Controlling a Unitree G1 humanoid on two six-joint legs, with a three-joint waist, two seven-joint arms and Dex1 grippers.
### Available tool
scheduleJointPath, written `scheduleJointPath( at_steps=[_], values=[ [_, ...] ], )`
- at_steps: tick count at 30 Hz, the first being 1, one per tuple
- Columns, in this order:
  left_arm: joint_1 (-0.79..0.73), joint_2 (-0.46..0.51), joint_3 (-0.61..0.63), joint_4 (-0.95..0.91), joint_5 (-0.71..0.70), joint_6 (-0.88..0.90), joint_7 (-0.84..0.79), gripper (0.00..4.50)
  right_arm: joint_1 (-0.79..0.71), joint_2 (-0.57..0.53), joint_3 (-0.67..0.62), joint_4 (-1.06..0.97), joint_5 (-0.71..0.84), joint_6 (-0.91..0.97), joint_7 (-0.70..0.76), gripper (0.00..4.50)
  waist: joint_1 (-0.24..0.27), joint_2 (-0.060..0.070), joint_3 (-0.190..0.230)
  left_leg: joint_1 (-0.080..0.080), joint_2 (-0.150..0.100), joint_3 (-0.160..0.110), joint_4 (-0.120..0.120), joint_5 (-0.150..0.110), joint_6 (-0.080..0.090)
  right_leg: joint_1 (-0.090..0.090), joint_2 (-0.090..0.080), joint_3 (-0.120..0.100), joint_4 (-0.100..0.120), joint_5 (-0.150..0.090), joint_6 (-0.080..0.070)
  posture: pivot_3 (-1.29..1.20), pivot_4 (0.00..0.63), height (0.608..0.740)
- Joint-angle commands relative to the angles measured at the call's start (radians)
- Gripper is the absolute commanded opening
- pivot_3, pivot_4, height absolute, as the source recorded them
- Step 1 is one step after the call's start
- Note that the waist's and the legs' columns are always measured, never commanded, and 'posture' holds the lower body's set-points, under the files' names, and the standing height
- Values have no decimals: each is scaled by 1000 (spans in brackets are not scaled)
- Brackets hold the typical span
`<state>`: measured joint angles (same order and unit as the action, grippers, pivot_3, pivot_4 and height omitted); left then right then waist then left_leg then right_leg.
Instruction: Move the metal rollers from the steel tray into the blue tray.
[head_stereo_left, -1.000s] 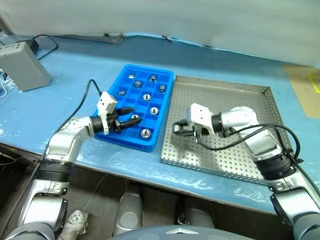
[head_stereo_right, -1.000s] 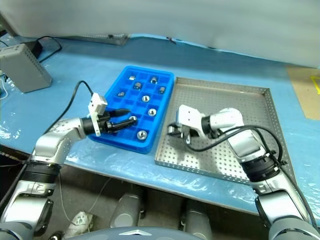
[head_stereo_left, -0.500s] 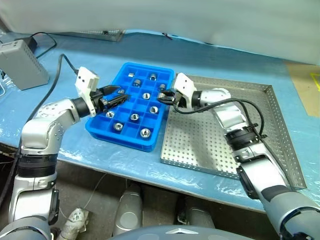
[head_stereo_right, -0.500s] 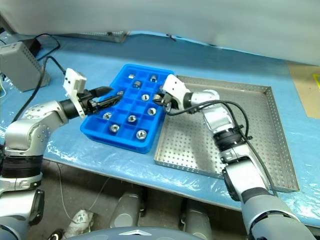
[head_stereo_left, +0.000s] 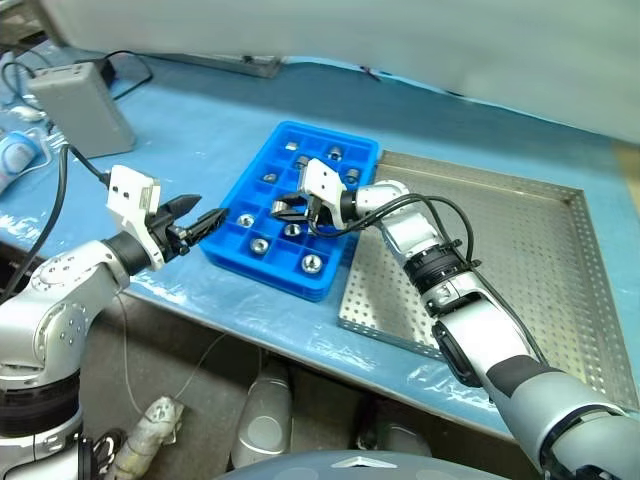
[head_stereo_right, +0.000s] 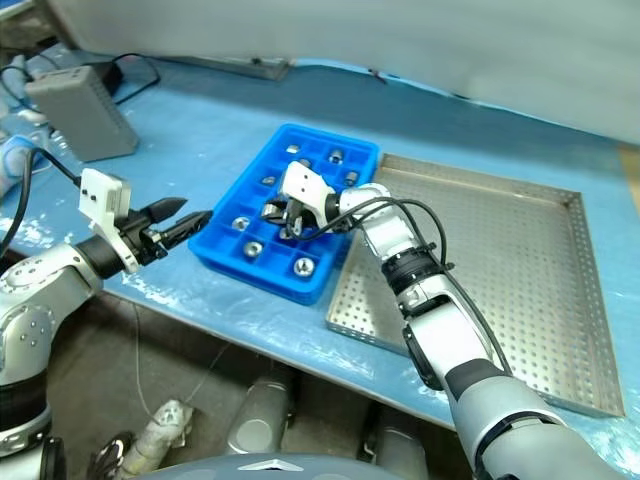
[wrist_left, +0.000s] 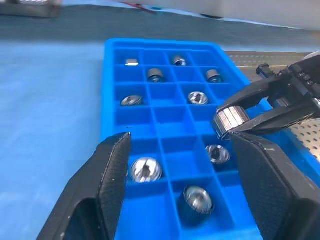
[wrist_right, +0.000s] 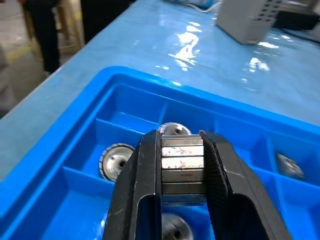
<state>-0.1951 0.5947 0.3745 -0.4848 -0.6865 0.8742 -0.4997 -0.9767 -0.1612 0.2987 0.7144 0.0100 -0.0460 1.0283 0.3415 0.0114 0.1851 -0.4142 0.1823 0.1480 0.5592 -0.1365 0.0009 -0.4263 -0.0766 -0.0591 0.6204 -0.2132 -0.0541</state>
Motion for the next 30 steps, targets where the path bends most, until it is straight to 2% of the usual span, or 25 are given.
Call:
scheduleJointPath(
  at_steps=[1,6,10,14,24,30],
  values=[
    [35,-23,56,-97,-48,4,58,3356,-78,32,-7,93,-16,-81,0,714,32,0,0,1,0,0,0,0,0,0,0,1,0,-1,1,825,150,740],
    [96,-32,73,-149,-88,5,99,3356,-139,50,-21,254,-60,-162,-56,714,112,1,0,2,-1,0,-3,-1,-1,-2,0,3,2,-3,5,849,150,740],
    [106,-24,69,-142,-106,-1,108,3356,-157,34,-36,300,-70,-189,-70,714,167,1,1,3,-2,0,-5,-1,-2,-2,1,5,2,-3,6,831,150,740],
    [79,-22,36,-110,-99,-14,97,3356,-153,20,-43,306,-78,-198,-74,714,201,1,1,4,-3,0,-6,-1,-2,-3,2,7,2,-3,6,794,150,740],
    [5,-14,-60,-2,-63,-63,24,3356,-87,-59,-69,180,-71,-149,-35,714,217,1,1,10,-6,0,-12,0,-3,-2,2,11,3,-3,6,690,150,740],
    [-26,-14,-95,46,-43,-92,-9,3356,-41,-53,-58,139,-84,-131,-65,714,192,1,1,9,-6,0,-12,1,-5,-2,3,13,2,-3,6,659,150,740]
  ],
)
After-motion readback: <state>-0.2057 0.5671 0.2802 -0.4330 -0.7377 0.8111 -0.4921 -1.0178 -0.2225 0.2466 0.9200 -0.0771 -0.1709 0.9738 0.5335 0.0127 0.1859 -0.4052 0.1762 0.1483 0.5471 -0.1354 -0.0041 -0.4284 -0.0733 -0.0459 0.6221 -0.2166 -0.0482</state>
